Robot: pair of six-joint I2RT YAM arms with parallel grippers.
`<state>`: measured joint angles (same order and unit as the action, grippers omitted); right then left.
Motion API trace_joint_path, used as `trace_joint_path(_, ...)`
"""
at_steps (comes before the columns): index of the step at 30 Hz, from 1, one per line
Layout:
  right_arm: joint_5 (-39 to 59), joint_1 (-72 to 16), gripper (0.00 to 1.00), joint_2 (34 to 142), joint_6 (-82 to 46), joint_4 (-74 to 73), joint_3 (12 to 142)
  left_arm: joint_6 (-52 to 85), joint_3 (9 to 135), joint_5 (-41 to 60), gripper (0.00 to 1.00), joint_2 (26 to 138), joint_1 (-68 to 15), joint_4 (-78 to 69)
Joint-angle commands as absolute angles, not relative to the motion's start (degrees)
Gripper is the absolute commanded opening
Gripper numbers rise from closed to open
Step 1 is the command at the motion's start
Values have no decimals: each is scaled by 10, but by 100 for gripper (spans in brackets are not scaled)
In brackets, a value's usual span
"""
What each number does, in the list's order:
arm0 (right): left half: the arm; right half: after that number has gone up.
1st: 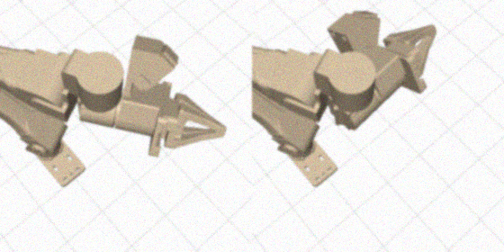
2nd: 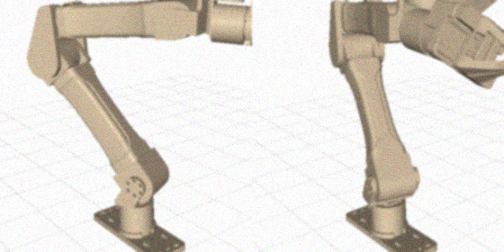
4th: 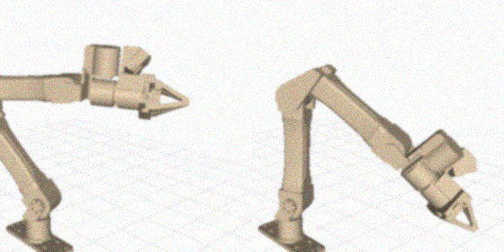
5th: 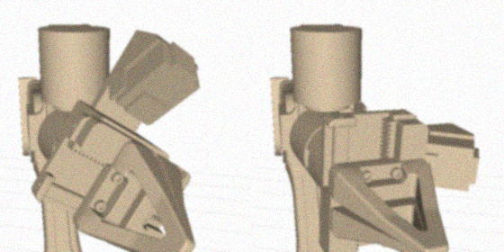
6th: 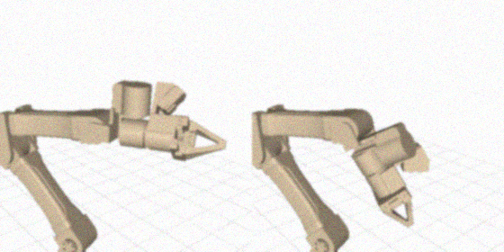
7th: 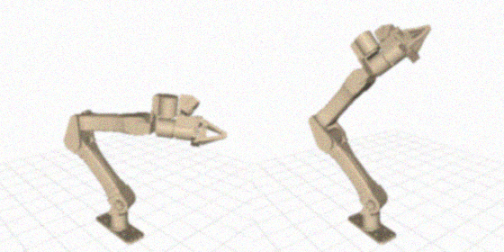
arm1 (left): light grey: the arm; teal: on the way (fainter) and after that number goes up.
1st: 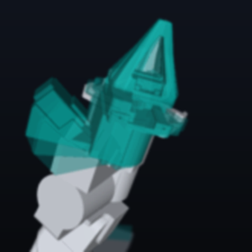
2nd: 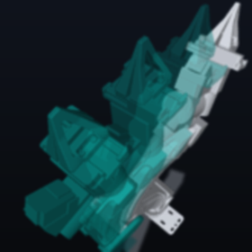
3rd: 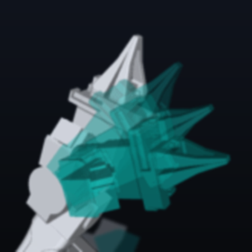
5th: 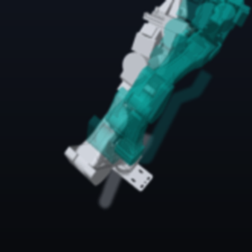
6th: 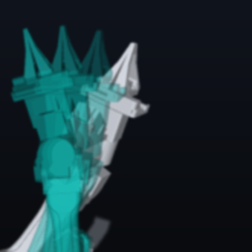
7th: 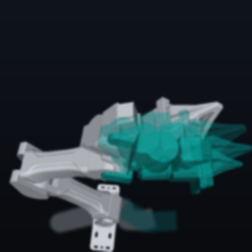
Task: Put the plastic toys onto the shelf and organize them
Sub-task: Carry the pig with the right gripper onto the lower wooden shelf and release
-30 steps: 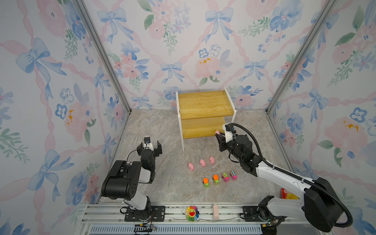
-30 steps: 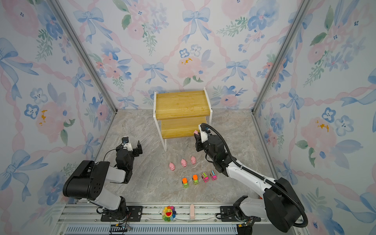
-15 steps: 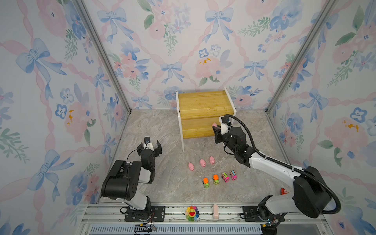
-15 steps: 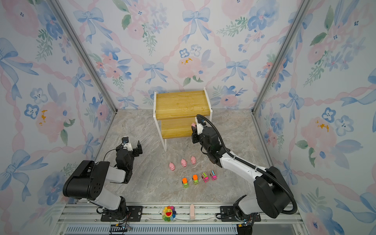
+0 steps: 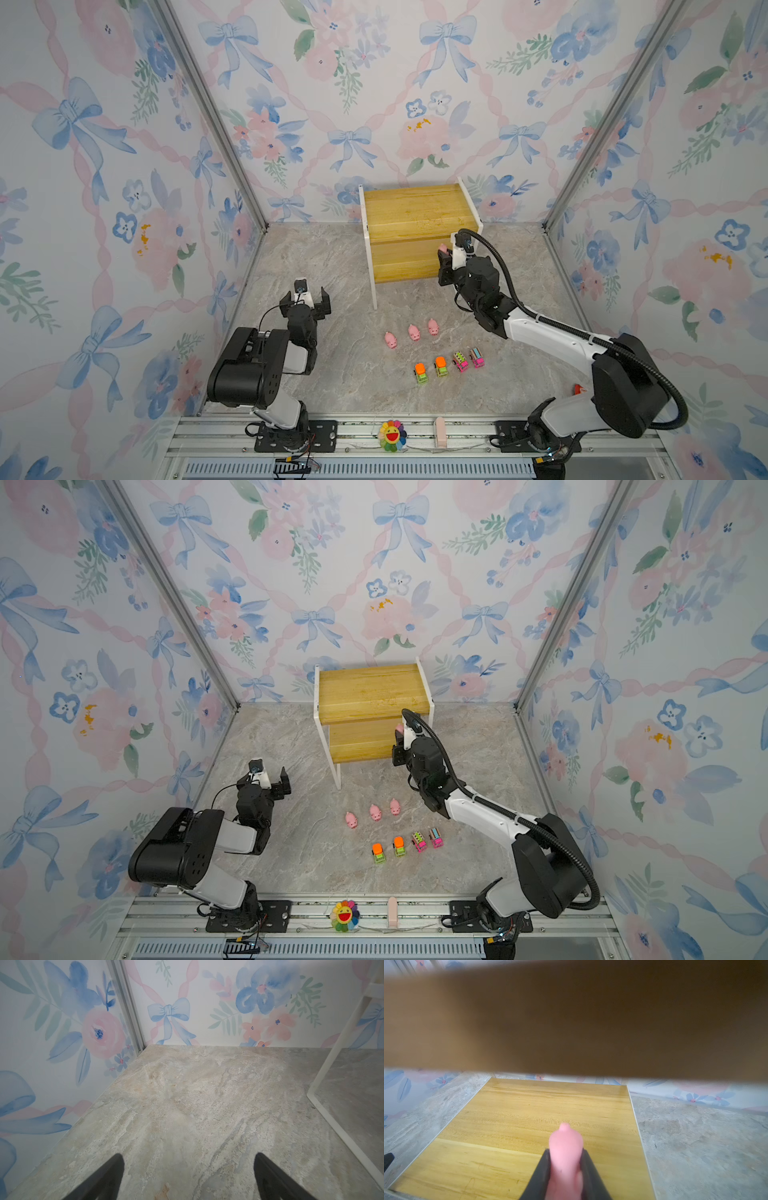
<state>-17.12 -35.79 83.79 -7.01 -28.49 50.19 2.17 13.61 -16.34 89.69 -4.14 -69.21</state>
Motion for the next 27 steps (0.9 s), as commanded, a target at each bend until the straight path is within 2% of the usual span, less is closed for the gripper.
trace_joint_path(1, -188, -369, 26, 857, -56, -354, 464, 30, 134, -170, 98, 895, -43, -696)
trace_joint_path(10, -202, -374, 25, 885, -45, -448, 430, 29, 134, -170, 98, 894, -43, -697)
trace_joint_path(27, -259, -374, 26, 908, -39, -490, 427, 29, 134, -170, 98, 895, -42, -696)
